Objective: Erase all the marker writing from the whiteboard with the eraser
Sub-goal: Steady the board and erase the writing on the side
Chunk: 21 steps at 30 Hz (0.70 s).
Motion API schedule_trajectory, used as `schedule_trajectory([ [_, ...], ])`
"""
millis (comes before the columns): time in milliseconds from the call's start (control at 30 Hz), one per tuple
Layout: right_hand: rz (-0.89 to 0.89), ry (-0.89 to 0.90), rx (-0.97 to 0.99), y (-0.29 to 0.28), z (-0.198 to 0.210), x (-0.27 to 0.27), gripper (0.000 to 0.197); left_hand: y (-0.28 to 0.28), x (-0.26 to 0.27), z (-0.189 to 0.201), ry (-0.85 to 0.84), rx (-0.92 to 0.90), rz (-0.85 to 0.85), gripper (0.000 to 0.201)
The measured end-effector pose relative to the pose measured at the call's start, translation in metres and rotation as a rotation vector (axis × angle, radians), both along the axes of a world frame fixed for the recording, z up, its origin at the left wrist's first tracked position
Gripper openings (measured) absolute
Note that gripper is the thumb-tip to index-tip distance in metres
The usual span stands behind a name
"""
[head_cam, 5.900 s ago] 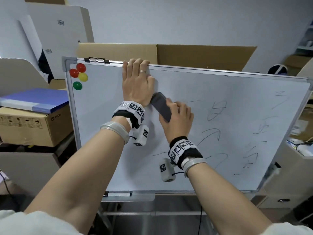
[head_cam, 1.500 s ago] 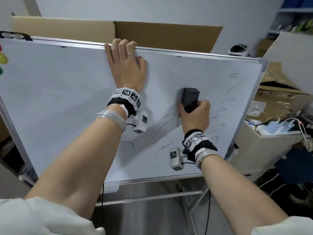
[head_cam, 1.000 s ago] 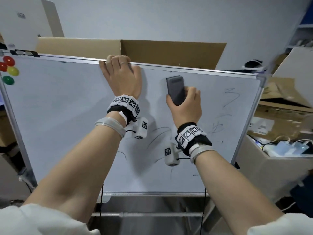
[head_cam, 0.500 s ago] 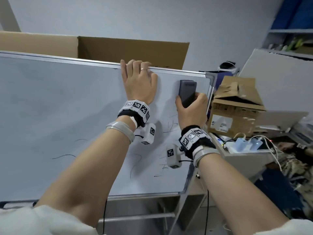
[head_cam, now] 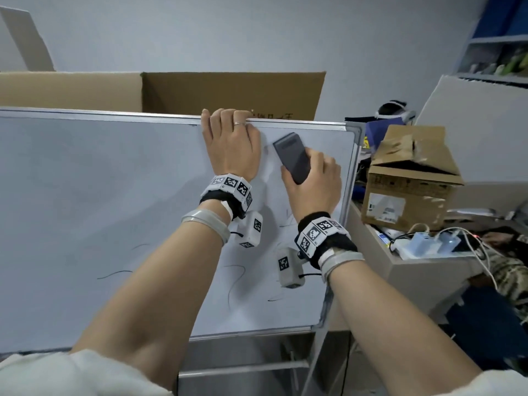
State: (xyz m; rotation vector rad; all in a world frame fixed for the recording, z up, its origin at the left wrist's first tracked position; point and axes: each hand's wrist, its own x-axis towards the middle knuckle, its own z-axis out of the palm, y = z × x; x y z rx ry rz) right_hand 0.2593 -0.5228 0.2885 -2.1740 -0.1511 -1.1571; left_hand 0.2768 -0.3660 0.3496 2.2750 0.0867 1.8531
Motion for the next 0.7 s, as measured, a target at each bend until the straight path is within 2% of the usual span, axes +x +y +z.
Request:
schedule_trajectory([
  [133, -0.149, 0.044, 0.246, -0.038, -0.003, 0.008, 0.057, -0.005, 0.007, -0.003, -0.023, -0.009, -0.001, 0.024],
  [300, -0.109, 0.047, 0.244, -0.038, -0.012, 0.008, 0.056, -0.005, 0.011, -0.007, -0.04, -0.026, 0.004, 0.024],
  [467, 0.103, 0.027, 0.044, -0.006, -0.045, -0.006, 0.052, 0.006, 0.006, -0.009, 0.007, 0.034, 0.008, 0.029],
  [567, 0.119, 0.048, -0.005, -0.001, -0.049, -0.009, 0.052, 0.009, 0.001, -0.01, 0.042, 0.07, 0.018, 0.032],
  [633, 0.071, 0.04, 0.05, -0.013, -0.047, -0.008, 0.053, 0.006, 0.0, -0.01, 0.046, 0.076, 0.016, 0.032],
  [700, 0.002, 0.053, 0.227, -0.032, -0.048, -0.006, 0.055, 0.0, 0.001, -0.011, 0.042, 0.054, 0.022, 0.034],
])
